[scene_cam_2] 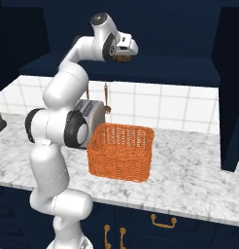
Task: Open the cabinet, pick up the bread from the cabinet and place it in the basket. Then move the basket to the dining counter.
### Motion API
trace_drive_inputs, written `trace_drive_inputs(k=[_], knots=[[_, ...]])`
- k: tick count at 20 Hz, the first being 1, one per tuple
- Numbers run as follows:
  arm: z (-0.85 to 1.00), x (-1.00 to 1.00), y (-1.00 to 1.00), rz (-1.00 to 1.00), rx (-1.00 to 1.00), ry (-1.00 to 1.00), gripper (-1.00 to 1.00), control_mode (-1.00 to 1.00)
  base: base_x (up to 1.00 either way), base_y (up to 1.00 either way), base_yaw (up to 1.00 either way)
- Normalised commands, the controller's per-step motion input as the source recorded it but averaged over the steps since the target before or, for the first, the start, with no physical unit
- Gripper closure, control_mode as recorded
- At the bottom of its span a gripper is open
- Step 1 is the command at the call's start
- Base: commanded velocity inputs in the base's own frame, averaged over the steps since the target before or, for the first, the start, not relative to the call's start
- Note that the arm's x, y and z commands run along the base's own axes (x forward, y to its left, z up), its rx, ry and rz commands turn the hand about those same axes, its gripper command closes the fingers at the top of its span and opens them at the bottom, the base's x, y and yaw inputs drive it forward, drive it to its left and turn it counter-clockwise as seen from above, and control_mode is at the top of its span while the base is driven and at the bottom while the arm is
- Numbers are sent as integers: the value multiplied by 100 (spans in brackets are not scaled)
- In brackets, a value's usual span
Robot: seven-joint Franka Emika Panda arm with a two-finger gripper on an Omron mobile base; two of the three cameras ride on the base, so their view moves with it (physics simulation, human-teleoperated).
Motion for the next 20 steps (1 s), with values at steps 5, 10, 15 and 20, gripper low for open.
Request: trace_drive_inputs(k=[5,10,15,20], knots=[[-58,15,-26,-5,-11,2,-100,-100,0,0,0],[-47,5,-20,-2,-6,-5,-100,-100,0,0,0],[-7,0,0,-2,0,0,100,-100,0,0,0],[-1,0,0,-1,0,-6,100,-100,0,0,0]])
